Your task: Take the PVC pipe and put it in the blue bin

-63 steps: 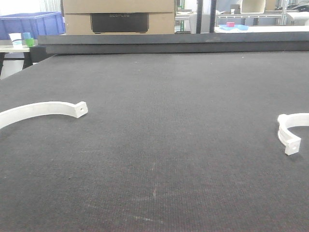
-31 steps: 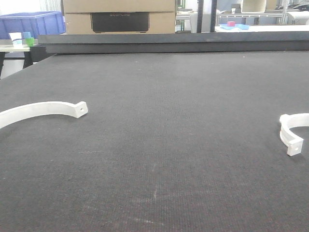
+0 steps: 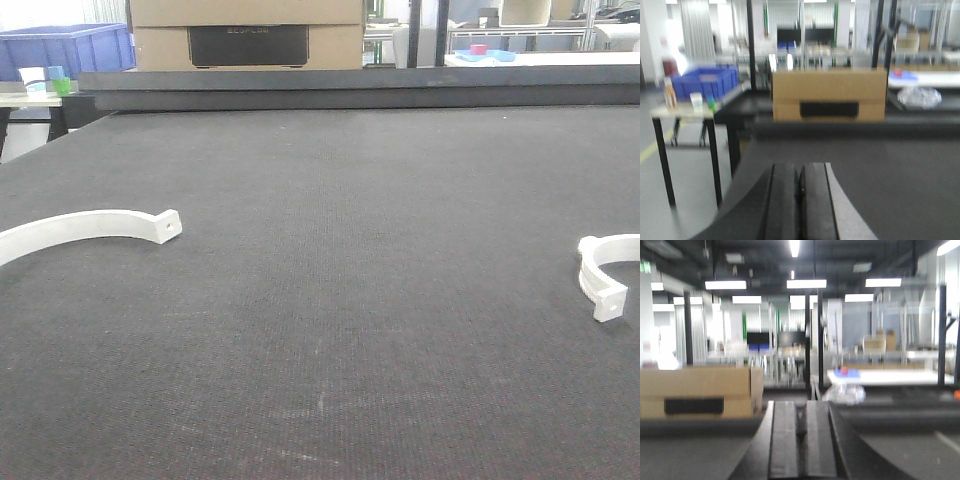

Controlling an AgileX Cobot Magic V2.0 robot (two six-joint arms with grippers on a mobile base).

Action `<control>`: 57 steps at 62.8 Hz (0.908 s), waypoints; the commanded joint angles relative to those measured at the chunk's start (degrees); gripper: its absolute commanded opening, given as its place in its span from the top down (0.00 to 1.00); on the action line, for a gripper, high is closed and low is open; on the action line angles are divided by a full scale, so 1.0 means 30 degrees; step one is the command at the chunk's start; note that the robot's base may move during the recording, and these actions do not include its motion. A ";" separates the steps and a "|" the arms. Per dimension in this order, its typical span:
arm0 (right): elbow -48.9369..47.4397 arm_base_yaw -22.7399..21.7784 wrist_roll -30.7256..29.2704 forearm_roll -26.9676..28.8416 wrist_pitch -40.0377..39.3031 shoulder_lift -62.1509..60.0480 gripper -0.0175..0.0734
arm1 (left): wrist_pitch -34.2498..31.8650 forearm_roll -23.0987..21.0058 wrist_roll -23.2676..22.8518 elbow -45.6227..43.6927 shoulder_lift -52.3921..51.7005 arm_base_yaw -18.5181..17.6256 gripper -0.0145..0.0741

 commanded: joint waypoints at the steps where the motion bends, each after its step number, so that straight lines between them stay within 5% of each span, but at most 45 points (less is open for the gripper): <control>1: -0.0973 0.0022 -0.0008 -0.0049 0.1912 0.1382 0.99 | 0.1743 -0.1134 0.0009 -0.0872 0.1521 0.0084 0.96; 25: -0.4053 0.0022 -0.0008 -0.0049 0.9887 0.7716 0.99 | 0.7233 -0.2860 0.0009 -0.2845 0.7706 0.0084 0.96; 57: -0.3675 0.0022 -0.0008 0.0307 1.1043 1.4253 0.99 | 0.7111 -0.2917 0.0009 -0.2773 1.2732 0.0084 0.96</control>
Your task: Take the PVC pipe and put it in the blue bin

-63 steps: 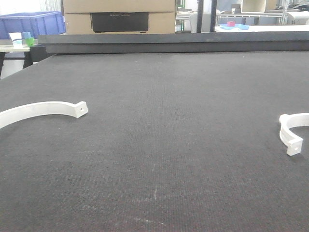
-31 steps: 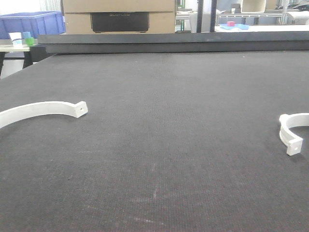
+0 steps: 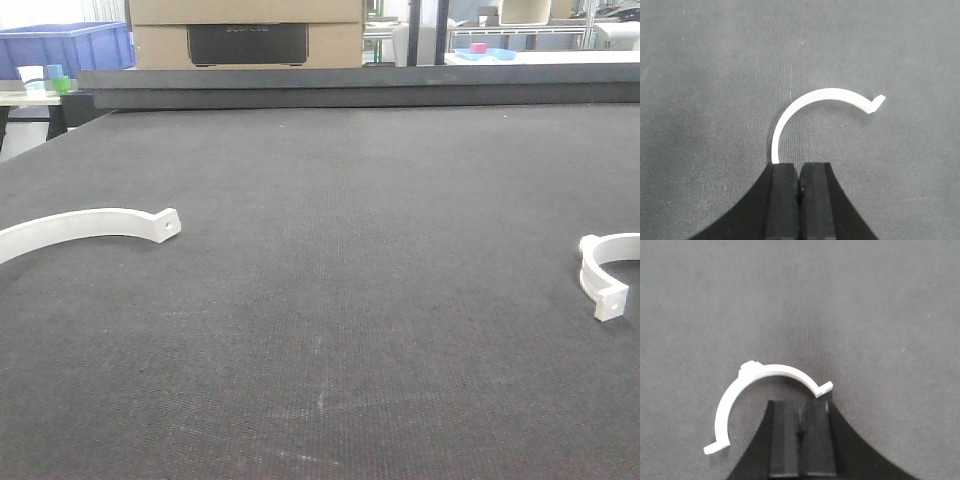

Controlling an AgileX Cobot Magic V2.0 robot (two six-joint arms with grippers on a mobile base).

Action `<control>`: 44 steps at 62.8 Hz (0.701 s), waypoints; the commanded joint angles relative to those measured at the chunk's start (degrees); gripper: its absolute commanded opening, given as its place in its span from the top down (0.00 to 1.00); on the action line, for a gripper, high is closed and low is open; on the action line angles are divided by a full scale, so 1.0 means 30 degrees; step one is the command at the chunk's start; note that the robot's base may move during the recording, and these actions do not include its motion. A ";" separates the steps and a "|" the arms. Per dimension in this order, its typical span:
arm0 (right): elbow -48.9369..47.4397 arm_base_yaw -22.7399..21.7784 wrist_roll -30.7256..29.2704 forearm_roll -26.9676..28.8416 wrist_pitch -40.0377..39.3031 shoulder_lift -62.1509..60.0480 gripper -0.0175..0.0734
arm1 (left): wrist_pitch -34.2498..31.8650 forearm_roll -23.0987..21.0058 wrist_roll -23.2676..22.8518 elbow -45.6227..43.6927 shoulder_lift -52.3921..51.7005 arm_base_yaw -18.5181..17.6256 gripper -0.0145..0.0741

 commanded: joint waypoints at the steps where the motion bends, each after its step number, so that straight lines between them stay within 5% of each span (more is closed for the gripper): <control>1: 0.0074 0.0022 -0.0008 0.0326 -0.0108 0.0590 0.99 | -0.0219 -0.0214 0.0009 -0.0057 0.0494 0.0084 0.96; 44: -0.0098 0.0599 0.0403 0.1384 0.0855 0.6088 0.99 | -0.0211 -0.0260 0.0009 0.1532 0.2656 0.0084 0.96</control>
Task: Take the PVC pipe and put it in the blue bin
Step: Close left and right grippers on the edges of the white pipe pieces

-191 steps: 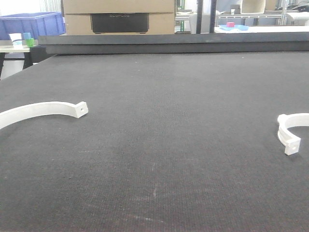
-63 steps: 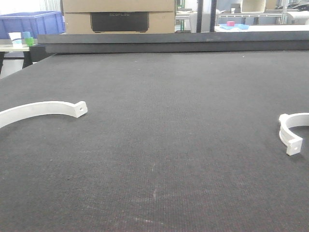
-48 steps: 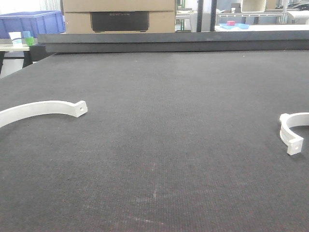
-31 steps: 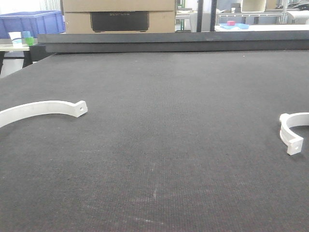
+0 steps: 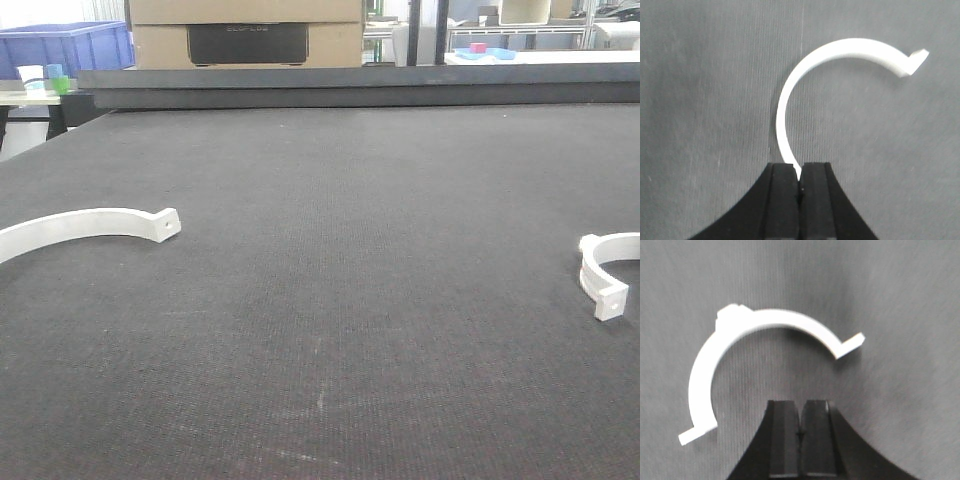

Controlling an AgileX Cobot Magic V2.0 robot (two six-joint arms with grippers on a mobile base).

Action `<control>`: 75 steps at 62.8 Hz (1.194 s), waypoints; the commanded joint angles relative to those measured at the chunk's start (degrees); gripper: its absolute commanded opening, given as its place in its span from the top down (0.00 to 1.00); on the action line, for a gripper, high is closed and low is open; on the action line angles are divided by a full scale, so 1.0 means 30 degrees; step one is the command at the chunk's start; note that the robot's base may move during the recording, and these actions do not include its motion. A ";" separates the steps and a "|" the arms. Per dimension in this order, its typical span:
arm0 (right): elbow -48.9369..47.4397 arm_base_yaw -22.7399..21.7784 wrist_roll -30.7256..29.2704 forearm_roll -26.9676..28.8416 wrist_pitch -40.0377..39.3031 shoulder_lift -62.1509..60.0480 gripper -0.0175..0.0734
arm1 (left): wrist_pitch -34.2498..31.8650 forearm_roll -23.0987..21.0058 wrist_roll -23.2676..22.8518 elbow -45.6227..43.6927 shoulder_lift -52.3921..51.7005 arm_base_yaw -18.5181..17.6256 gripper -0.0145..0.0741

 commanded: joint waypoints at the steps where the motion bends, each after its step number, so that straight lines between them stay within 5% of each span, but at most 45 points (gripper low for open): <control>1: -0.0407 0.0443 0.0310 0.0112 0.0295 0.0445 0.99 | -0.0140 -0.0212 0.0009 0.0373 -0.0018 0.0084 0.96; 30: -0.3791 0.3702 0.4280 -0.0035 0.0948 0.2653 0.99 | -0.0140 -0.0252 0.0009 0.0486 -0.0018 0.0084 0.96; 43: -0.5218 0.4599 0.6647 -0.2360 0.2319 0.3949 0.99 | -0.0140 -0.0252 0.0009 0.0486 -0.0018 0.0084 0.96; 75: -0.5628 0.5247 0.6879 -0.2883 0.4229 0.6048 0.99 | -0.0258 -0.0291 0.0009 0.0486 -0.0018 0.0084 0.96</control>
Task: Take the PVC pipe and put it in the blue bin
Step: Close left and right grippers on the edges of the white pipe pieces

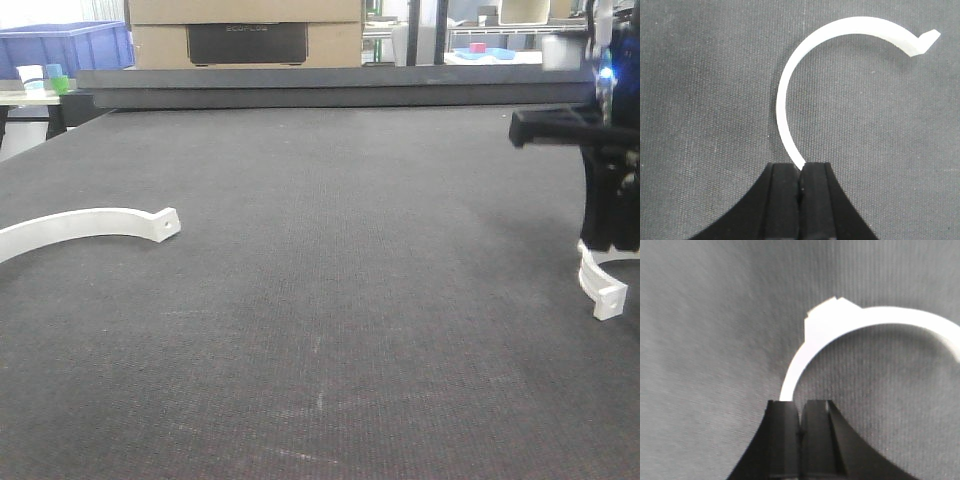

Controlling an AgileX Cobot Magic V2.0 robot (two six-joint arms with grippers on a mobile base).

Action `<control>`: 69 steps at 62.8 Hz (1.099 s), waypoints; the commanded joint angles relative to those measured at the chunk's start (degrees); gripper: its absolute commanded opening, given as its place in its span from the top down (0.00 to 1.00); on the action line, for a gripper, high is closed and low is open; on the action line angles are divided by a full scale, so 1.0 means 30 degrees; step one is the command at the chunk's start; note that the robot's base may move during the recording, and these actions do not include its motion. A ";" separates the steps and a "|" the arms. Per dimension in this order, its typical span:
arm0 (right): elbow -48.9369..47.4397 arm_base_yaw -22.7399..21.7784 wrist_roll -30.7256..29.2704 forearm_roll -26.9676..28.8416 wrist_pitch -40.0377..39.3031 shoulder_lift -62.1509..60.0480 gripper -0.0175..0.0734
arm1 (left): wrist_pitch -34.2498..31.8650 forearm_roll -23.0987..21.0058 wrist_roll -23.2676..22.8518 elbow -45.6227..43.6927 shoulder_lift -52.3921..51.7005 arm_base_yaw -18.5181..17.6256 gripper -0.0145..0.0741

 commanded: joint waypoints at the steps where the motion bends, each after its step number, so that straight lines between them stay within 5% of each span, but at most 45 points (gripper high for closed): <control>1: -0.0154 0.0005 0.0220 -0.0221 0.0138 0.0166 0.99 | -0.0224 -0.0191 0.0009 0.0018 -0.0031 0.0084 0.96; 11: -0.0154 0.0005 0.1642 -0.0182 -0.0222 0.0161 0.95 | -0.0224 -0.0191 0.0009 0.0018 -0.0031 0.0084 0.96; 30: -0.0154 0.0005 0.3207 -0.0106 -0.1365 0.0161 0.47 | -0.0224 -0.0191 0.0009 0.0018 -0.0031 0.0084 0.96; 69: -0.0154 0.0005 0.3982 -0.0106 -0.1759 0.1819 0.47 | -0.0222 -0.0225 0.0009 0.0018 -0.0031 0.0084 0.96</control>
